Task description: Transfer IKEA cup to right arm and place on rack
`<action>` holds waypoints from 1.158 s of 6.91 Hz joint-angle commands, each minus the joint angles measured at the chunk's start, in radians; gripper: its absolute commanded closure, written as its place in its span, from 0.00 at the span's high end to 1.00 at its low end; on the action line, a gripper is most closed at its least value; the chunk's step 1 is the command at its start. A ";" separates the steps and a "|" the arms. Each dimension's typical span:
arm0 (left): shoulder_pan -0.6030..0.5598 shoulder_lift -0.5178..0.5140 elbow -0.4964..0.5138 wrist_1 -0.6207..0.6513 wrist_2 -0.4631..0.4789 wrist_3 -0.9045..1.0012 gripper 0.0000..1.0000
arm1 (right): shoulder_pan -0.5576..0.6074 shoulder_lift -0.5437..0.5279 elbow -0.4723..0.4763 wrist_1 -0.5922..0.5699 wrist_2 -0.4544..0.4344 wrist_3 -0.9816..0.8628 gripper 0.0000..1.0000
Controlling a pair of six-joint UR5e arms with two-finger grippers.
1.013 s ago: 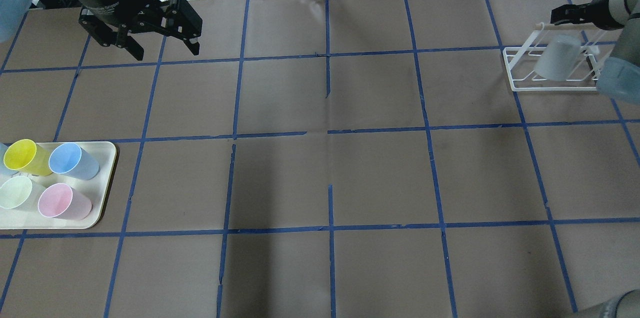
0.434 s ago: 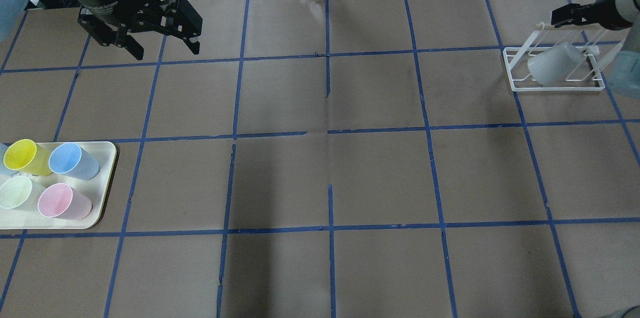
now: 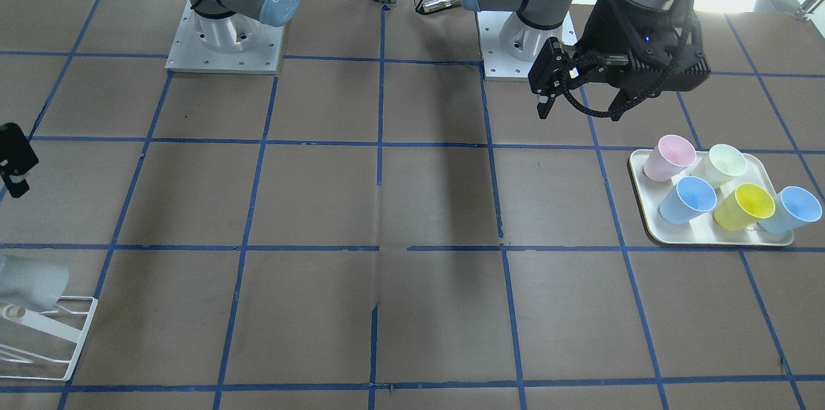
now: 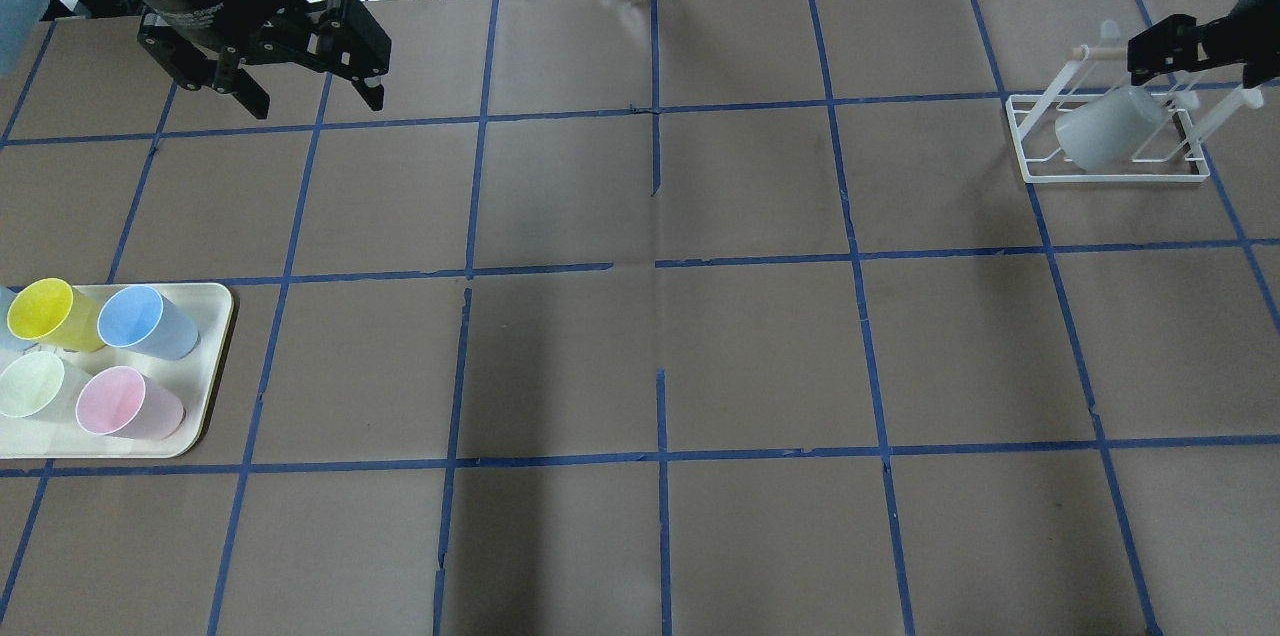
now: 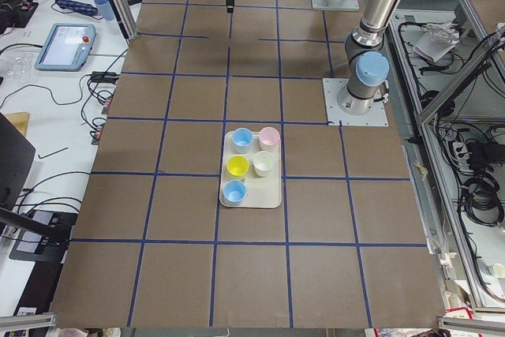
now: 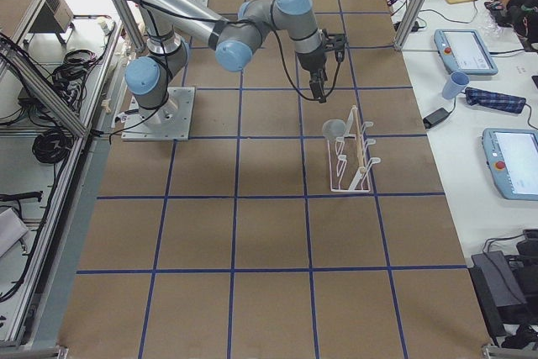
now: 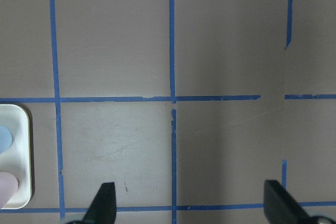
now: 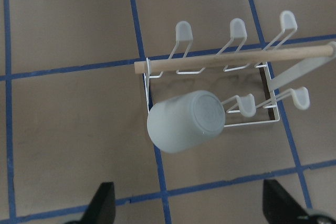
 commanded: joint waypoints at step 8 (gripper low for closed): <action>-0.009 0.003 -0.017 -0.050 0.067 0.029 1.00 | 0.186 -0.019 -0.322 0.700 -0.050 0.058 1.00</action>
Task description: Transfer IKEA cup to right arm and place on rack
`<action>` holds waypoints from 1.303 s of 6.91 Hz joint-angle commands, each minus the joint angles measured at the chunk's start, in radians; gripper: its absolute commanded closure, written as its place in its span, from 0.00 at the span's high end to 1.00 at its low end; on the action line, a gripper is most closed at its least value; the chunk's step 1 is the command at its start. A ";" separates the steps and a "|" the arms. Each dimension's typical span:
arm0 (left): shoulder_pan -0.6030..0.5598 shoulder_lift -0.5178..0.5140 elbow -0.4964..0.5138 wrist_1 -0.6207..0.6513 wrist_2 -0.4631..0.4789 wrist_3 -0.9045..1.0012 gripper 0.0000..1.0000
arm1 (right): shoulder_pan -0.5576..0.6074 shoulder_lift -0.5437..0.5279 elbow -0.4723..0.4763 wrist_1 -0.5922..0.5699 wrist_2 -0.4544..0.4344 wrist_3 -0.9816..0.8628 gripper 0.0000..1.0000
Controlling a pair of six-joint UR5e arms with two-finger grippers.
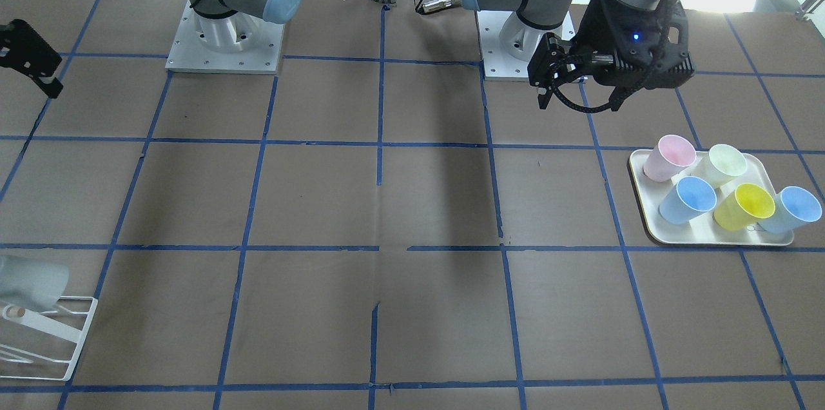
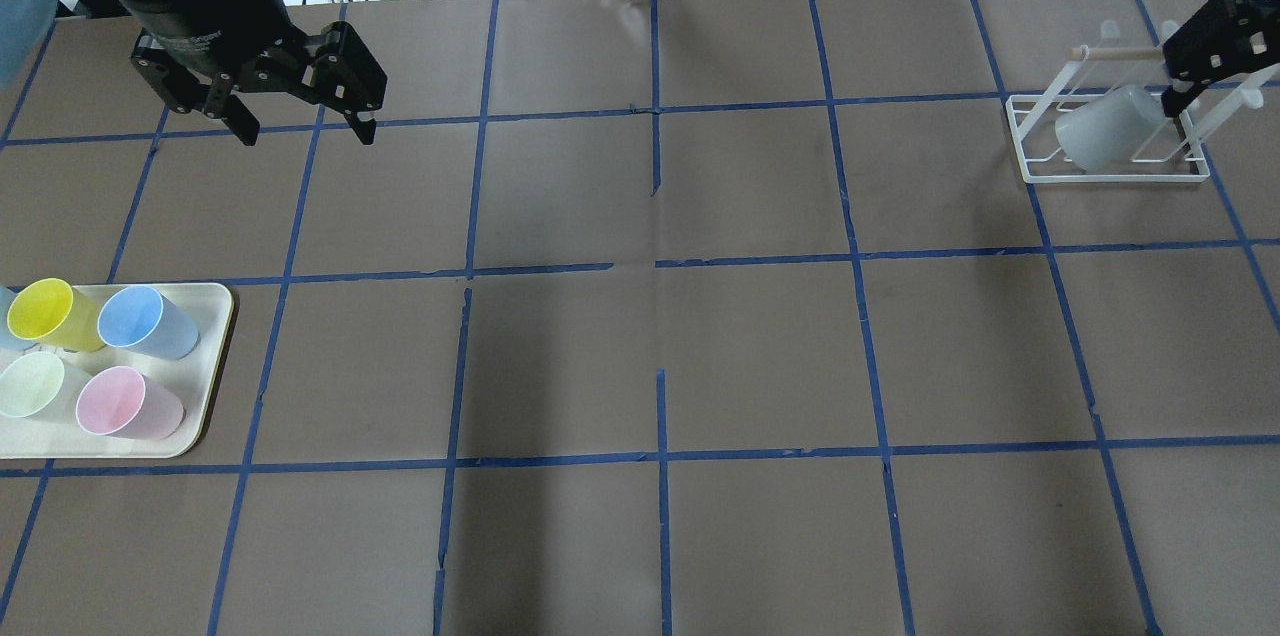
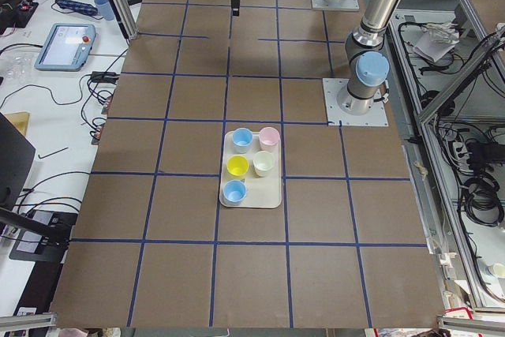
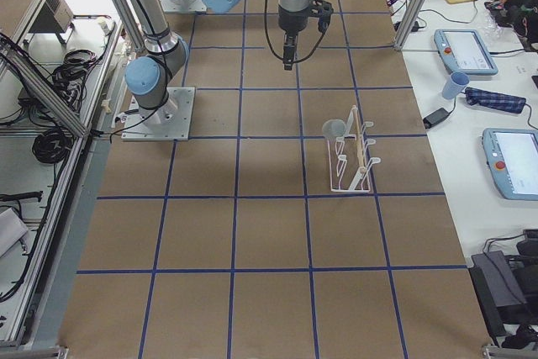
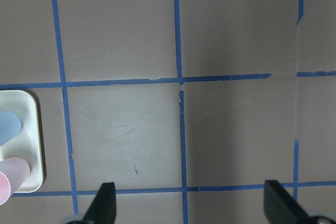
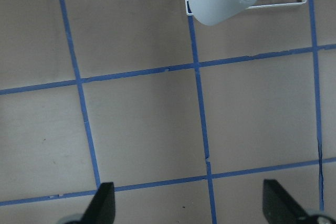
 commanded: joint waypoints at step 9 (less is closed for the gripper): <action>0.007 0.005 -0.003 0.012 -0.002 0.018 1.00 | 0.417 0.070 -0.093 0.031 -0.007 0.278 1.00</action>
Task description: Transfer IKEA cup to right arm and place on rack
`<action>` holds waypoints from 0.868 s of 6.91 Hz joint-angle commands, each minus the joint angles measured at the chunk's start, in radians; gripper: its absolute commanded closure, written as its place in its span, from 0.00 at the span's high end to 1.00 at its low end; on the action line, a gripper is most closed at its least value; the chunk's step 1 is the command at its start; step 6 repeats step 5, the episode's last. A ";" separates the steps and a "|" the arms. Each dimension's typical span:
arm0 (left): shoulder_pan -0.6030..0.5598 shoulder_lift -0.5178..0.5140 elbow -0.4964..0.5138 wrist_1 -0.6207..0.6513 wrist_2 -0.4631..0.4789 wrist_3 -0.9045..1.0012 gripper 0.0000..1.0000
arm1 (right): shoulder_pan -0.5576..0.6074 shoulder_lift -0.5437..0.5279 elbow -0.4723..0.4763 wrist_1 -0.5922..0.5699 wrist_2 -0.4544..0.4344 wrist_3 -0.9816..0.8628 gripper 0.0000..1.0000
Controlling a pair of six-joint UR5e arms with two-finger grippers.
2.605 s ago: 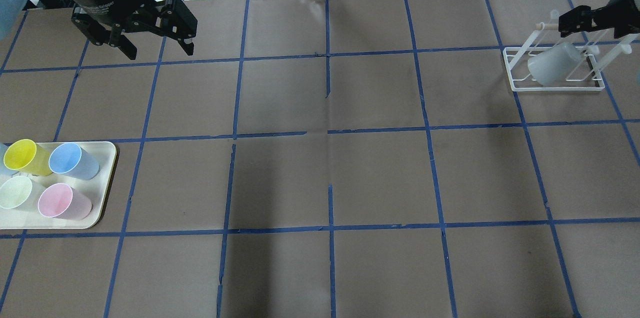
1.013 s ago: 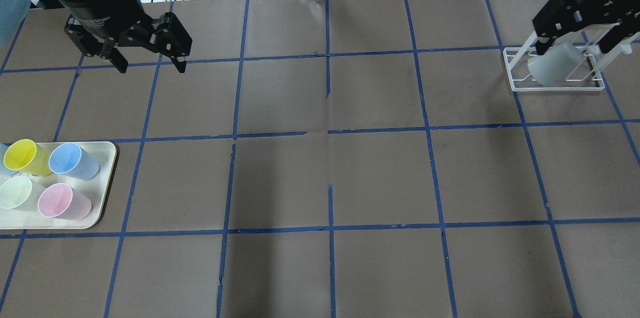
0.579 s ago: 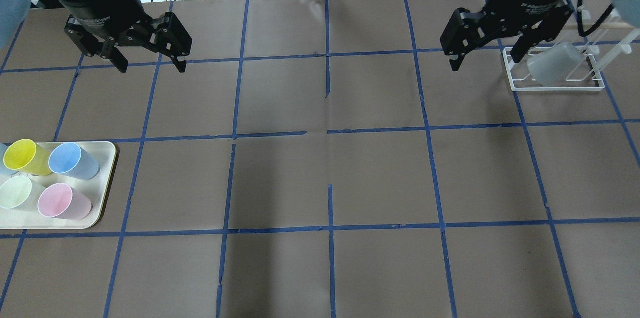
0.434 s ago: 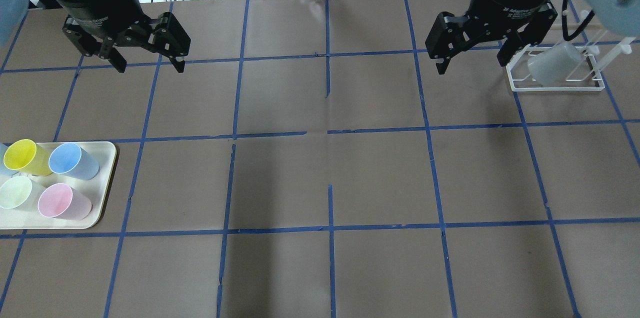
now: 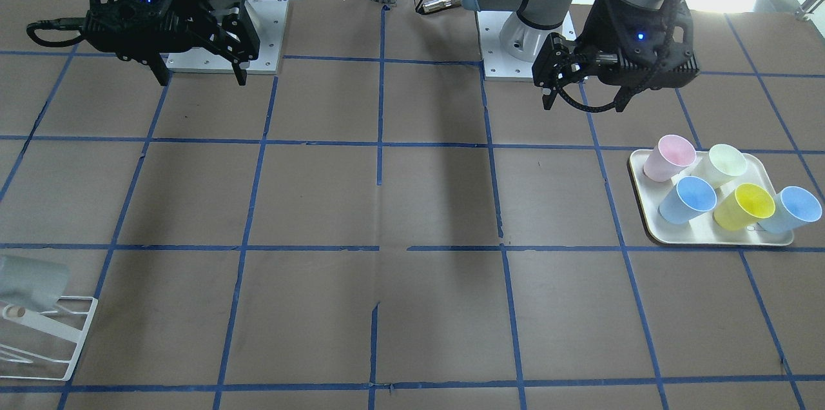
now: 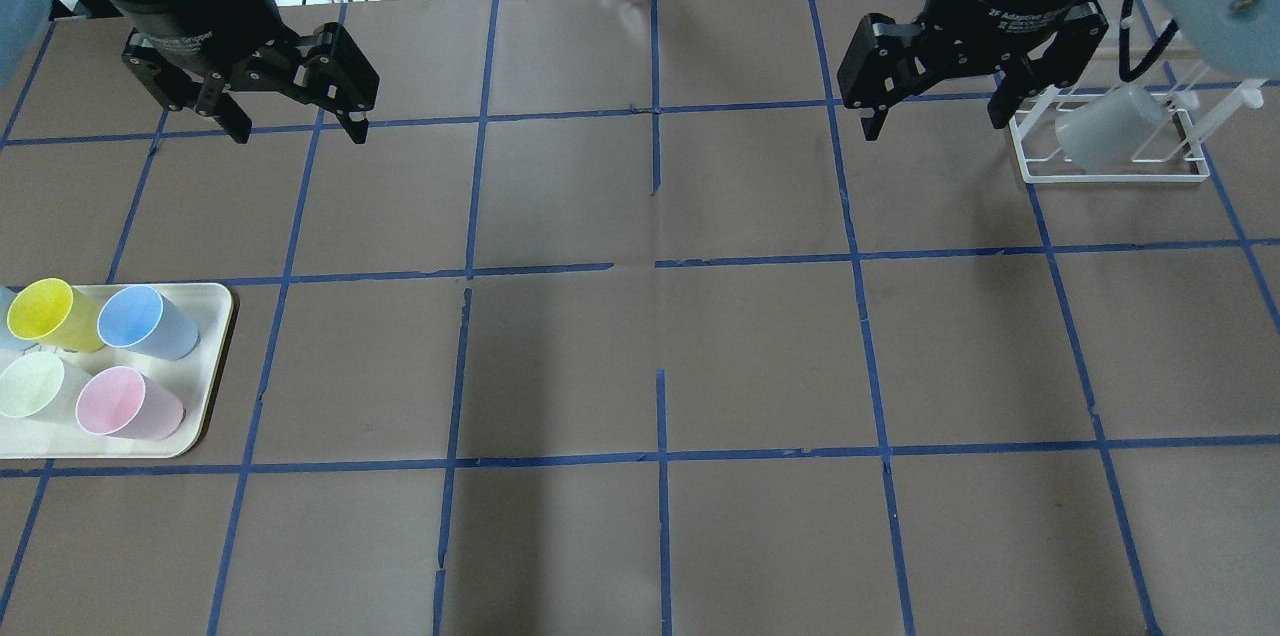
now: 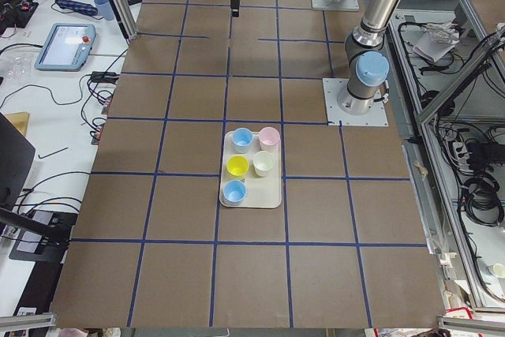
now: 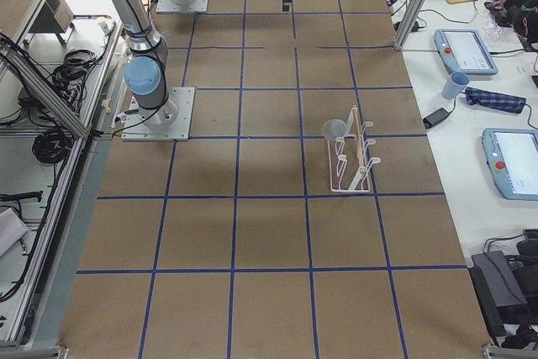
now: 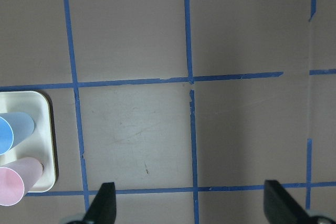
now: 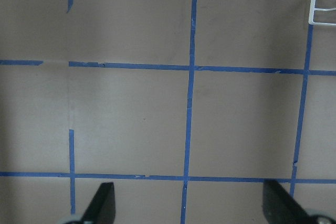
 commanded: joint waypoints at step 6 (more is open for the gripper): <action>0.002 0.003 -0.001 0.004 -0.003 0.000 1.00 | -0.002 0.022 -0.034 0.021 -0.001 0.001 1.00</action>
